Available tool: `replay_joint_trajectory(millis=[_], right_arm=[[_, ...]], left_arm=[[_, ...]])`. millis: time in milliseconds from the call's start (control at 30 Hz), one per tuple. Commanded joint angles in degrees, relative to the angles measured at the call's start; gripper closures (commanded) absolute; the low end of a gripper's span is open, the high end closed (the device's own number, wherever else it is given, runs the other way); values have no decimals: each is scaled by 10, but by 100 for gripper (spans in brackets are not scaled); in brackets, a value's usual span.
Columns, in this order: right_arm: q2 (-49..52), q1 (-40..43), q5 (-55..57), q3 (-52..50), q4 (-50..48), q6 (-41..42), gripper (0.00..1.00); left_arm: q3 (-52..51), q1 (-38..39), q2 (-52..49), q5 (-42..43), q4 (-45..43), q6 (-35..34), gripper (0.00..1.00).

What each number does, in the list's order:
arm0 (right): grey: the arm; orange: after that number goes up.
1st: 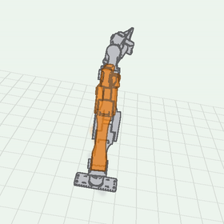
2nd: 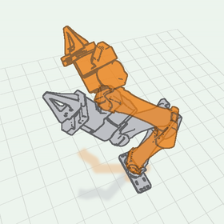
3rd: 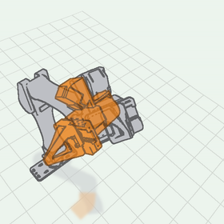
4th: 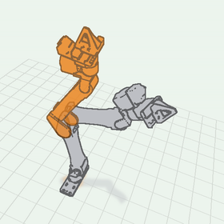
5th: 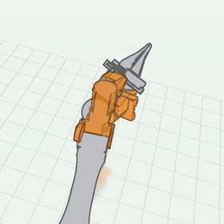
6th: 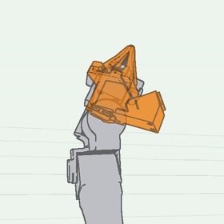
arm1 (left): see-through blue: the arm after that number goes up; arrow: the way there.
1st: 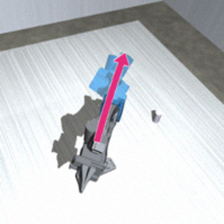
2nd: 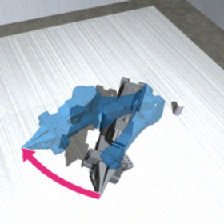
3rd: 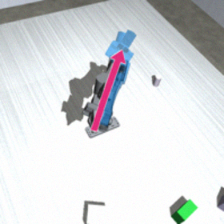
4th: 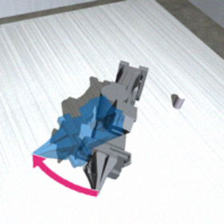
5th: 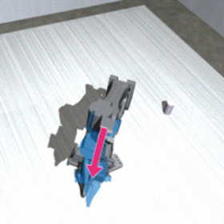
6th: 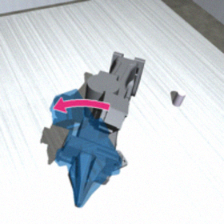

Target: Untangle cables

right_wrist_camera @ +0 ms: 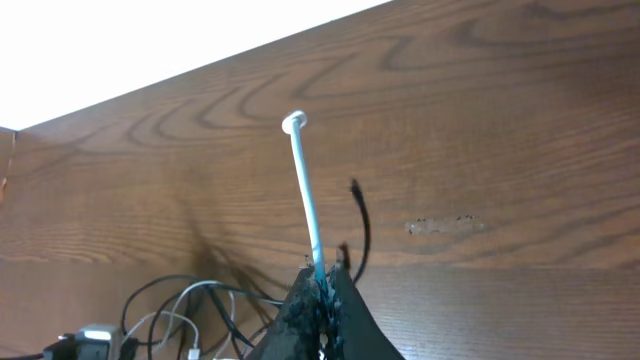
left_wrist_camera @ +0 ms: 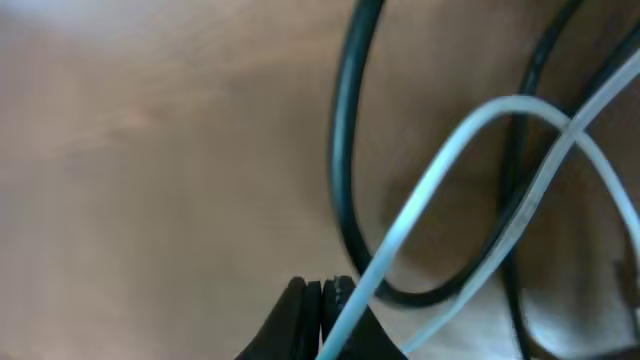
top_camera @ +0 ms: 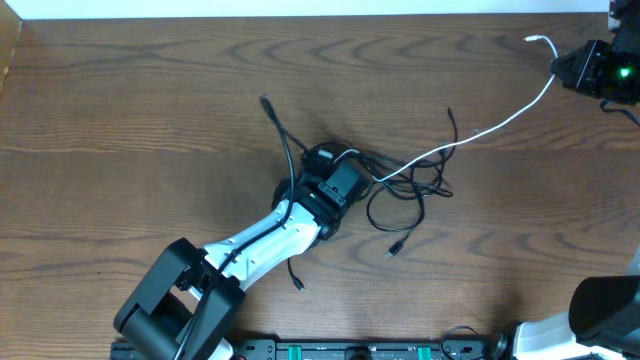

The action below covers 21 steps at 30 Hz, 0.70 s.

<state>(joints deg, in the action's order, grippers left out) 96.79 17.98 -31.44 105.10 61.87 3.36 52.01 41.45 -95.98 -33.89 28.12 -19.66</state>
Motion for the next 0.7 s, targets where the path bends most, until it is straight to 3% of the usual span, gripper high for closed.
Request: replay_joint_trajectory(millis=[0, 200, 233, 267, 300, 333, 467, 667], right_arm=[[0, -5, -2, 7, -1, -9, 99], [0, -5, -7, 7, -2, -6, 99], [0, -5, -15, 7, -4, -6, 99], [0, -5, -24, 7, -8, -6, 99], [0, -5, -40, 7, -14, -6, 99], [0, -5, -51, 7, -19, -6, 99], [0, -5, -99, 7, -51, 8, 99], [-1, -5, -108, 8, -117, 83, 99]], left_arm=[[1, 0, 6, 108, 24, -114, 93], [1, 0, 6, 283, 23, -113, 92], [1, 0, 6, 302, 23, -112, 88], [1, 0, 6, 321, 23, -112, 63], [1, 0, 6, 341, 23, -108, 45], [1, 0, 6, 353, 23, -108, 36], [1, 0, 6, 380, 23, -99, 27], [1, 0, 11, 393, 9, -96, 22]])
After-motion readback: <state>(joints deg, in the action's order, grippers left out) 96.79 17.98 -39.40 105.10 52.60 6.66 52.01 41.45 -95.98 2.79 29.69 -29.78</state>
